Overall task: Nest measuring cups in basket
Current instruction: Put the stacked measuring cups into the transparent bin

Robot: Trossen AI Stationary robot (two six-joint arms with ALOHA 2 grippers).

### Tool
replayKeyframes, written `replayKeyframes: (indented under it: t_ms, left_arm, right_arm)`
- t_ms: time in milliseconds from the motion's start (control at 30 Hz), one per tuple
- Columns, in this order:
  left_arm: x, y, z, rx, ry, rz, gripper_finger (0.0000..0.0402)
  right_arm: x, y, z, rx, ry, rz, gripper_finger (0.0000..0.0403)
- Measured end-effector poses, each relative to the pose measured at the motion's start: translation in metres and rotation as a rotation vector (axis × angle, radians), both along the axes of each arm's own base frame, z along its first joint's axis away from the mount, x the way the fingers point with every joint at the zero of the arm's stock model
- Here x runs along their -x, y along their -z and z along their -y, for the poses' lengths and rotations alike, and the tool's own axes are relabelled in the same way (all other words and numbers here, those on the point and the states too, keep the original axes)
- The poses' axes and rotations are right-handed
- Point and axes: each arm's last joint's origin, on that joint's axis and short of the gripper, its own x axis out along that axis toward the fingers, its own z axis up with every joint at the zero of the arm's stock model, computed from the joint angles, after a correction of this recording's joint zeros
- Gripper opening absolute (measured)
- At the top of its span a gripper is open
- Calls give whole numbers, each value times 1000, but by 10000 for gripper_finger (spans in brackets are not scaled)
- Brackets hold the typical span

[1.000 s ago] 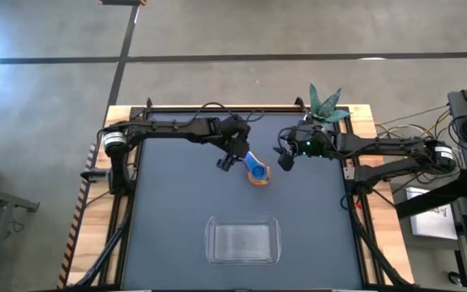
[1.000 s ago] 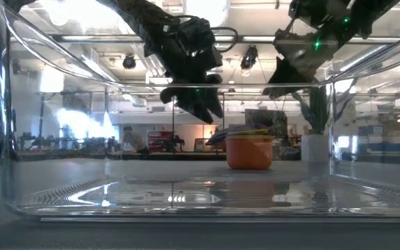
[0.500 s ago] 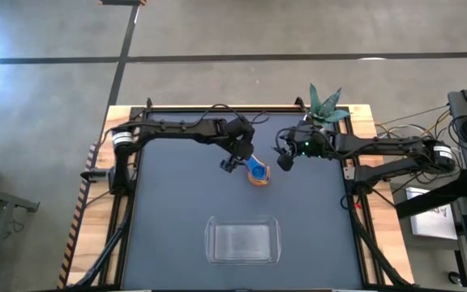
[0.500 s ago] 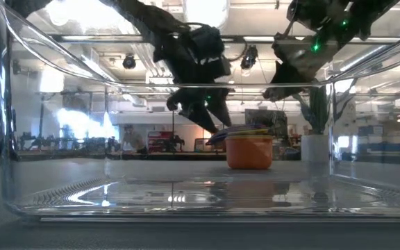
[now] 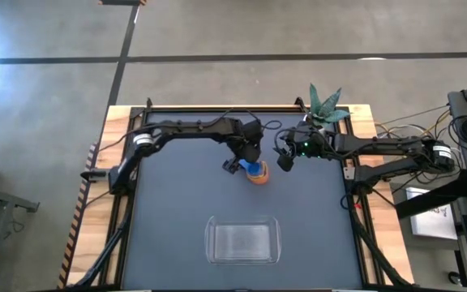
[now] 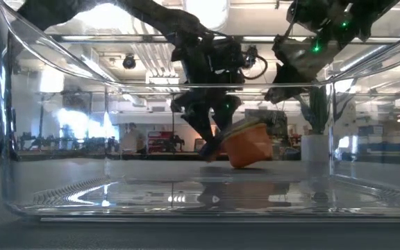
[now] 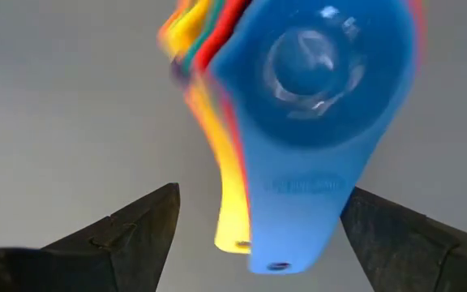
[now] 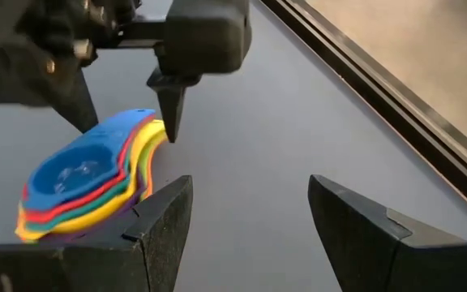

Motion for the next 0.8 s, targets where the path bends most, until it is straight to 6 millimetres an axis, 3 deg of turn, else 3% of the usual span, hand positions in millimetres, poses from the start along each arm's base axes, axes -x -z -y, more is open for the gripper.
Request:
replayKeyframes:
  t_ms: [267, 800]
  left_arm:
    - [-3, -4, 11, 8, 12, -31, 315]
    - [3, -29, 14, 97, -183, -120, 315]
  right_arm:
    - [1, 1, 0, 1, -3, -15, 237]
    - [1, 1, 0, 2, -4, -17, 237]
